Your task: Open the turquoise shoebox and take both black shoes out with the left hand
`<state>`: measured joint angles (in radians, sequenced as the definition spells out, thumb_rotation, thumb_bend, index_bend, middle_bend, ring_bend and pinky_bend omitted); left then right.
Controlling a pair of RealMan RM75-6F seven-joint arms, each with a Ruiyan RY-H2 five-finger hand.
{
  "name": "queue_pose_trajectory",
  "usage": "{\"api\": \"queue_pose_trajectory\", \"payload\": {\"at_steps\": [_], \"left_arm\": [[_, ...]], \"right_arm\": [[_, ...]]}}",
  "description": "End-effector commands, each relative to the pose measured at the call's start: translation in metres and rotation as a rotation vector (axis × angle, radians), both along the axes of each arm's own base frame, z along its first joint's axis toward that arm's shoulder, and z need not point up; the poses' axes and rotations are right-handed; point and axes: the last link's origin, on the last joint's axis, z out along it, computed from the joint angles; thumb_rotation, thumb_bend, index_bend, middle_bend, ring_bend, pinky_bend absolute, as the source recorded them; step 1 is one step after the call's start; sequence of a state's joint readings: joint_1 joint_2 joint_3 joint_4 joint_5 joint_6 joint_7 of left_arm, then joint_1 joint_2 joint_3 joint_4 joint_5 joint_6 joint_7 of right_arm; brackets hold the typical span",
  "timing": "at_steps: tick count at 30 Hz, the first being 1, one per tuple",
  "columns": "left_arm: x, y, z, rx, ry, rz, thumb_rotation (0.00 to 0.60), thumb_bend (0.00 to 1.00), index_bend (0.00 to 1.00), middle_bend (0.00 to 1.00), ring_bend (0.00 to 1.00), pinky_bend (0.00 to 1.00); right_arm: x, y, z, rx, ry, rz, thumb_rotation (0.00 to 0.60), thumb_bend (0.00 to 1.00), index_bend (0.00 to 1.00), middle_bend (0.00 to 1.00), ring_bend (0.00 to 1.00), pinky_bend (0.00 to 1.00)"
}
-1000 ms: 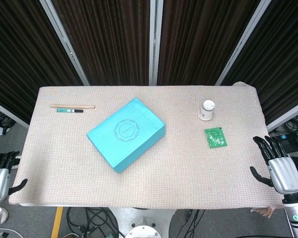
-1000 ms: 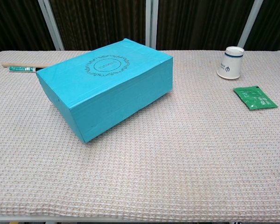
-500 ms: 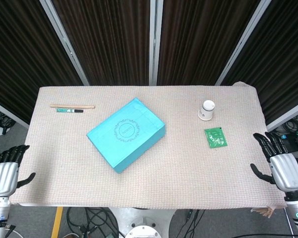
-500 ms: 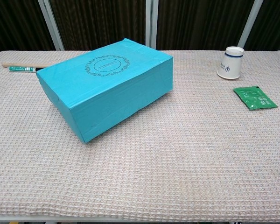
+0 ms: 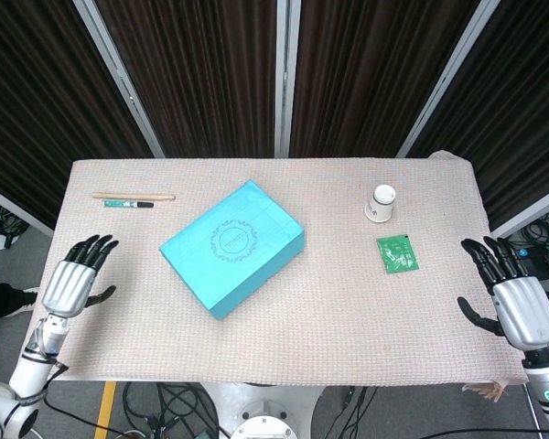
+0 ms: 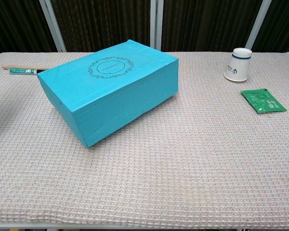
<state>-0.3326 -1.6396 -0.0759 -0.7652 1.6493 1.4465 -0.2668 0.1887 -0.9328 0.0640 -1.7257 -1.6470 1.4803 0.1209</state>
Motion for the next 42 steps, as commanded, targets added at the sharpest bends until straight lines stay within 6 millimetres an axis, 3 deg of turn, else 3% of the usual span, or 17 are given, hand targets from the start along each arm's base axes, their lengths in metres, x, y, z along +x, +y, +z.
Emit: {"api": "queue_pose_trajectory", "payload": {"at_steps": [1, 8, 17, 35, 42], "left_arm": [[0.028, 0.033, -0.052, -0.1, -0.052, -0.107, 0.6, 0.14, 0.08, 0.07, 0.07, 0.21], [0.053, 0.035, -0.079, -0.105, -0.032, -0.221, 0.6, 0.14, 0.08, 0.07, 0.07, 0.2], [0.073, 0.037, -0.09, -0.09, -0.041, -0.293, 0.6, 0.14, 0.08, 0.07, 0.07, 0.21], [0.08, 0.042, -0.097, -0.106, -0.036, -0.298, 0.6, 0.13, 0.08, 0.08, 0.07, 0.2], [0.083, 0.041, -0.1, -0.118, -0.082, -0.295, 0.6, 0.14, 0.16, 0.15, 0.1, 0.21]], "right_arm": [[0.002, 0.001, 0.0, -0.005, 0.006, -0.01, 0.6, 0.24, 0.0, 0.1, 0.0, 0.03], [0.004, 0.002, -0.003, -0.006, 0.004, -0.027, 0.6, 0.24, 0.0, 0.1, 0.0, 0.03], [0.002, 0.005, -0.003, -0.011, 0.003, -0.048, 0.6, 0.24, 0.0, 0.1, 0.0, 0.03], [0.002, 0.007, -0.004, -0.011, 0.009, -0.07, 0.6, 0.24, 0.0, 0.1, 0.0, 0.03], [0.003, 0.007, -0.004, -0.012, 0.012, -0.075, 0.6, 0.24, 0.0, 0.1, 0.0, 0.03]]}}
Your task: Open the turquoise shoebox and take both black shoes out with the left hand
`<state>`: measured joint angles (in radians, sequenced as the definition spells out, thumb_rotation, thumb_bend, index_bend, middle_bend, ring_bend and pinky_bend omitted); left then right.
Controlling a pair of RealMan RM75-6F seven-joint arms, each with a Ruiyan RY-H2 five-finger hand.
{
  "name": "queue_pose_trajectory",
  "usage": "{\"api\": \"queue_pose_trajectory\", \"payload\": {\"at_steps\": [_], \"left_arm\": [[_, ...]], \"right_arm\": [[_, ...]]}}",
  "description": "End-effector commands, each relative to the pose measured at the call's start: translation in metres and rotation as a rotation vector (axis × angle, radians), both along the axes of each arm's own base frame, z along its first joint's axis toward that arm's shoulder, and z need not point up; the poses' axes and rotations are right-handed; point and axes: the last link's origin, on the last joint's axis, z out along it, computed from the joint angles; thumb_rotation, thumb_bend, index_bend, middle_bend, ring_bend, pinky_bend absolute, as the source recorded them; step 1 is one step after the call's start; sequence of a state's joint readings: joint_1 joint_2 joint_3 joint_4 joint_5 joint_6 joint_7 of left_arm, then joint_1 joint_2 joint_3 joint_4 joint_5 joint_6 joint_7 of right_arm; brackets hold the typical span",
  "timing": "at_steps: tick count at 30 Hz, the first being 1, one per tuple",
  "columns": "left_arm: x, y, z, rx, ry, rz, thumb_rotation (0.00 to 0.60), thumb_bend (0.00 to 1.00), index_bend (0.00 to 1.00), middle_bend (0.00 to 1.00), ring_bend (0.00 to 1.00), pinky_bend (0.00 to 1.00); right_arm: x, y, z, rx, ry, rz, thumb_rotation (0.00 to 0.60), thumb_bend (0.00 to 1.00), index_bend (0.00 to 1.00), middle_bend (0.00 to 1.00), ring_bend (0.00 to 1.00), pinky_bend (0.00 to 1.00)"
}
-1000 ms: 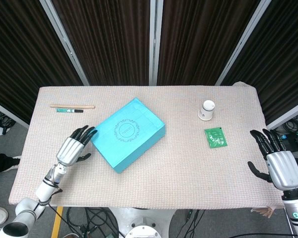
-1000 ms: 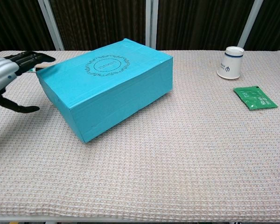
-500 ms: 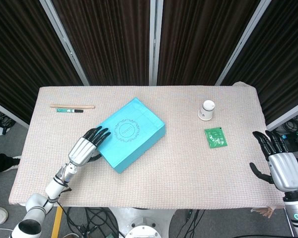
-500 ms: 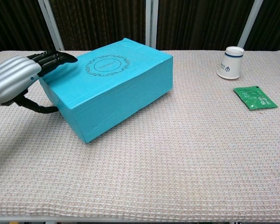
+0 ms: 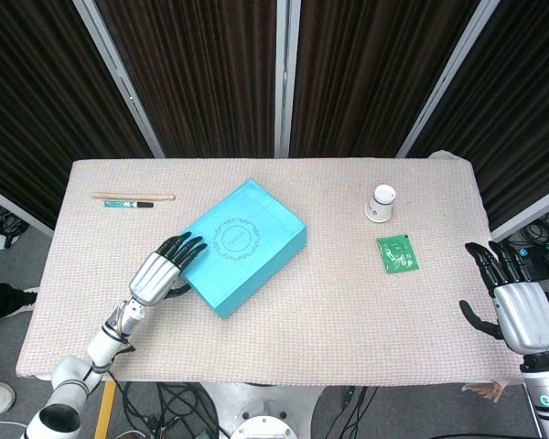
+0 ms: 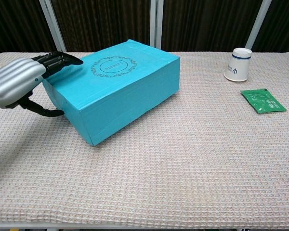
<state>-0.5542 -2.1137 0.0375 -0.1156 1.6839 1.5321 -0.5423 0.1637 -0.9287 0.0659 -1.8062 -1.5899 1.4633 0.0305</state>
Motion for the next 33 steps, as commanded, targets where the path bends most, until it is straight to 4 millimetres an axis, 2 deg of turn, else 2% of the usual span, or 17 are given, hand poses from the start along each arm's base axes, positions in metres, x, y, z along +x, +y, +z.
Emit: {"api": "queue_pose_trajectory", "payload": {"at_steps": [1, 11, 17, 25, 33], "left_arm": [[0.0, 0.0, -0.001, -0.006, -0.025, 0.01, 0.6, 0.15, 0.18, 0.16, 0.12, 0.21], [-0.002, 0.0, 0.001, -0.01, -0.118, 0.059, 0.6, 0.34, 0.28, 0.26, 0.2, 0.29], [-0.004, 0.0, 0.004, -0.001, -0.216, 0.102, 0.6, 0.41, 0.3, 0.3, 0.23, 0.33], [-0.013, -0.006, 0.013, 0.004, -0.341, 0.137, 0.6, 0.43, 0.31, 0.3, 0.23, 0.34], [-0.022, -0.005, 0.021, -0.059, -0.567, 0.198, 0.6, 0.42, 0.31, 0.3, 0.23, 0.37]], "right_arm": [[0.0, 0.0, 0.0, 0.0, 0.004, -0.002, 0.6, 0.24, 0.0, 0.1, 0.0, 0.03], [0.002, 0.001, 0.0, 0.001, 0.009, -0.009, 0.6, 0.24, 0.0, 0.1, 0.0, 0.03], [0.005, 0.002, -0.001, 0.007, 0.019, -0.018, 0.6, 0.24, 0.0, 0.1, 0.0, 0.03], [0.009, 0.002, -0.001, 0.007, 0.026, -0.014, 0.6, 0.24, 0.0, 0.1, 0.0, 0.03], [0.011, 0.004, 0.0, 0.005, 0.026, -0.007, 0.6, 0.24, 0.0, 0.1, 0.0, 0.03]]}}
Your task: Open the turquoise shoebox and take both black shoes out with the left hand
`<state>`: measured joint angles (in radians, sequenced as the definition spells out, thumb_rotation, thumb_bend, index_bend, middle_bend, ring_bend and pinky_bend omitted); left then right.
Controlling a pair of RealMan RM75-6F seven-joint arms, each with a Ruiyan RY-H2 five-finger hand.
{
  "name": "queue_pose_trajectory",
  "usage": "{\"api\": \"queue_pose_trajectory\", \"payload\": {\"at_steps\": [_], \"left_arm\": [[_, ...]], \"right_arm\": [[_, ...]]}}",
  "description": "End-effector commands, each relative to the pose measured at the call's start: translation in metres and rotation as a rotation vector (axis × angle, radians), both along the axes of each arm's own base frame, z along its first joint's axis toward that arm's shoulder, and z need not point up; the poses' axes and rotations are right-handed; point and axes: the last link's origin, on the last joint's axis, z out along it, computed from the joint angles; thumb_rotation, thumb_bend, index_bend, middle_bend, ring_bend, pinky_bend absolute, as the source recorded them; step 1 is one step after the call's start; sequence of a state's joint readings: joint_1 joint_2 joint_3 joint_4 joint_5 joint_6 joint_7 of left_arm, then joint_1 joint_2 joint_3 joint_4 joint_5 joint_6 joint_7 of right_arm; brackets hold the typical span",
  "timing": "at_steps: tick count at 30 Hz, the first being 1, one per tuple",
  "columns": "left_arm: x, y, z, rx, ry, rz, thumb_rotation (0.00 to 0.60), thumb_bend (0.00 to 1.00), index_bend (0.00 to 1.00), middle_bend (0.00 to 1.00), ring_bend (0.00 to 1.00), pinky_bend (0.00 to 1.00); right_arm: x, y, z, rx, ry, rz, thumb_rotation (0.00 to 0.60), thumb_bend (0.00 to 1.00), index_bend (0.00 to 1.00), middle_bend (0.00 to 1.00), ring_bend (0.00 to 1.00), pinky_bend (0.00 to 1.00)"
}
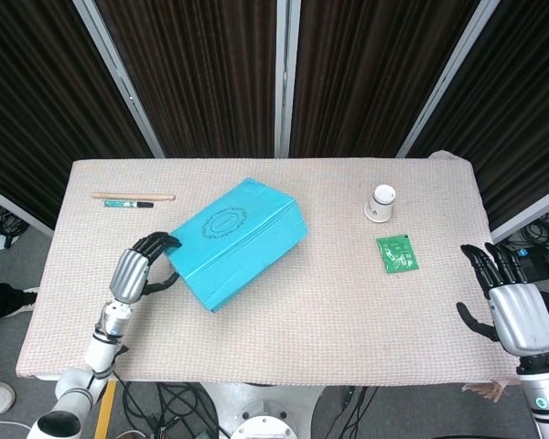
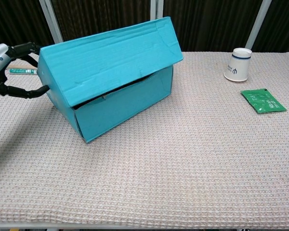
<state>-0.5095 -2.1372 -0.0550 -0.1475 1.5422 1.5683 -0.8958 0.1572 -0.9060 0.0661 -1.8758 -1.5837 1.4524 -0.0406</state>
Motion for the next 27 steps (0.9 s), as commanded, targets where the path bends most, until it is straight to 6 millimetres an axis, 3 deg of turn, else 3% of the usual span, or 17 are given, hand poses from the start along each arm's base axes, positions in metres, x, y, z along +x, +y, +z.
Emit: {"api": "queue_pose_trajectory", "payload": {"at_steps": [1, 6, 14, 19, 27], "left_arm": [[-0.006, 0.002, 0.005, -0.045, -0.137, 0.031, 0.6, 0.42, 0.31, 0.31, 0.23, 0.38], [-0.014, 0.01, 0.009, -0.188, -0.34, 0.069, 0.6, 0.43, 0.36, 0.4, 0.23, 0.38], [-0.018, 0.028, 0.028, -0.479, -0.635, 0.178, 0.6, 0.44, 0.34, 0.4, 0.23, 0.38], [-0.012, 0.035, 0.045, -0.571, -0.736, 0.248, 0.6, 0.44, 0.28, 0.37, 0.22, 0.35], [-0.01, 0.05, 0.061, -0.624, -0.819, 0.356, 0.6, 0.44, 0.16, 0.26, 0.13, 0.26]], "right_arm": [[0.001, 0.001, 0.0, 0.0, 0.002, 0.002, 0.6, 0.24, 0.0, 0.1, 0.0, 0.03], [0.003, 0.003, 0.001, 0.0, 0.002, 0.011, 0.6, 0.23, 0.0, 0.1, 0.0, 0.03], [0.003, 0.006, 0.002, -0.003, -0.004, 0.025, 0.6, 0.23, 0.0, 0.1, 0.0, 0.03], [0.001, 0.008, 0.004, -0.007, -0.011, 0.029, 0.6, 0.23, 0.0, 0.1, 0.0, 0.03], [-0.006, 0.012, 0.007, -0.017, -0.027, 0.027, 0.6, 0.24, 0.0, 0.1, 0.0, 0.03]]}}
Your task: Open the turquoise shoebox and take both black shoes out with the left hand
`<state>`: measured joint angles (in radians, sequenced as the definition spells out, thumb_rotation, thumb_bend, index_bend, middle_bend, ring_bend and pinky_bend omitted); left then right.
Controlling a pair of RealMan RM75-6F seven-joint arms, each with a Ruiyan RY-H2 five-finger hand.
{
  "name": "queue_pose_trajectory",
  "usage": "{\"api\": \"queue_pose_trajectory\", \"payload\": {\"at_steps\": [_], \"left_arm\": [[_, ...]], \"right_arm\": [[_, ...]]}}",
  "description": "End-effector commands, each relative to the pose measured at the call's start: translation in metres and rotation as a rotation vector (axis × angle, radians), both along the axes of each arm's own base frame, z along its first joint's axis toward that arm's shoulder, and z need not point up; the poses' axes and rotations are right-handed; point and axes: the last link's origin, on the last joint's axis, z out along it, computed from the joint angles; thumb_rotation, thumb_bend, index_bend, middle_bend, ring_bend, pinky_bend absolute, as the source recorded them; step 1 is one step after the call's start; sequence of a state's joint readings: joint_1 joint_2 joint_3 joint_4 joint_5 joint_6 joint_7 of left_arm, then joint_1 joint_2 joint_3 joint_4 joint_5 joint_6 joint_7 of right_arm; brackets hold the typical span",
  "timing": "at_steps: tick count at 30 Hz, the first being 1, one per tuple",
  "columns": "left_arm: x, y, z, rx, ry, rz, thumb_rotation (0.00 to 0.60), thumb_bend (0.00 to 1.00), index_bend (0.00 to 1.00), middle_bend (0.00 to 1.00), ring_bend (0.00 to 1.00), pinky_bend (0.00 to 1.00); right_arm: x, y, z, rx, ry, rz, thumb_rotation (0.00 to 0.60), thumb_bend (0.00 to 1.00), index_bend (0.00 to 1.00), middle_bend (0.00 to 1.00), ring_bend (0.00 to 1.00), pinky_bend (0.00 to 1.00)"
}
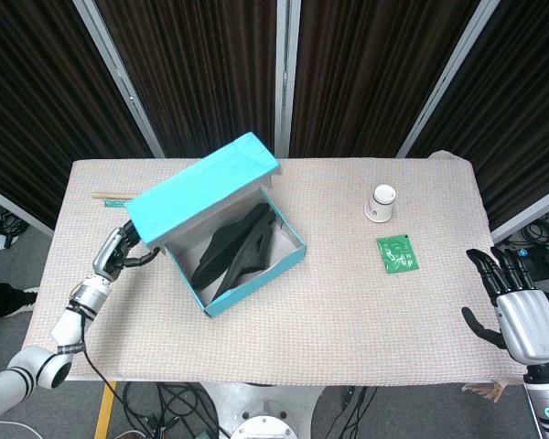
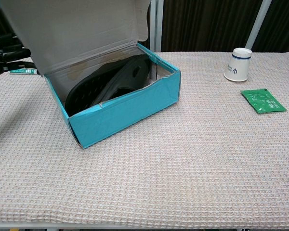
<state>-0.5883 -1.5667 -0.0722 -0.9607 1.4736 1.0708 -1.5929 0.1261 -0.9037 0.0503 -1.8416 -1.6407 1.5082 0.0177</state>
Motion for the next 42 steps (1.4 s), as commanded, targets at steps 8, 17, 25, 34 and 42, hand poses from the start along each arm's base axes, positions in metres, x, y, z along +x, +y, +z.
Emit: {"api": "queue_pose_trajectory", "payload": {"at_steps": [8, 17, 25, 34, 42], "left_arm": [[0.0, 0.023, 0.015, 0.025, -0.062, 0.149, 0.6, 0.44, 0.11, 0.14, 0.04, 0.19], [-0.028, 0.019, 0.045, 0.316, 0.224, 0.252, 0.6, 0.44, 0.08, 0.07, 0.0, 0.17], [-0.025, 0.009, 0.086, 0.479, 0.522, 0.221, 0.594, 0.44, 0.08, 0.07, 0.0, 0.17], [0.026, -0.005, 0.088, 0.373, 0.609, -0.007, 0.597, 0.41, 0.1, 0.07, 0.0, 0.19], [0.1, -0.015, 0.042, 0.248, 0.749, -0.355, 0.6, 0.4, 0.24, 0.17, 0.12, 0.29]], "right_arm": [[-0.008, 0.004, 0.005, -0.017, -0.018, 0.004, 0.6, 0.24, 0.0, 0.1, 0.0, 0.03], [-0.014, 0.004, 0.009, -0.021, -0.03, 0.01, 0.6, 0.24, 0.0, 0.1, 0.0, 0.03], [-0.017, -0.004, 0.005, -0.003, -0.046, 0.014, 0.6, 0.24, 0.0, 0.1, 0.0, 0.03], [-0.021, -0.009, 0.003, 0.01, -0.047, 0.018, 0.6, 0.24, 0.0, 0.1, 0.0, 0.03], [-0.014, -0.013, 0.011, -0.001, -0.011, 0.036, 0.6, 0.24, 0.0, 0.1, 0.0, 0.03]]}}
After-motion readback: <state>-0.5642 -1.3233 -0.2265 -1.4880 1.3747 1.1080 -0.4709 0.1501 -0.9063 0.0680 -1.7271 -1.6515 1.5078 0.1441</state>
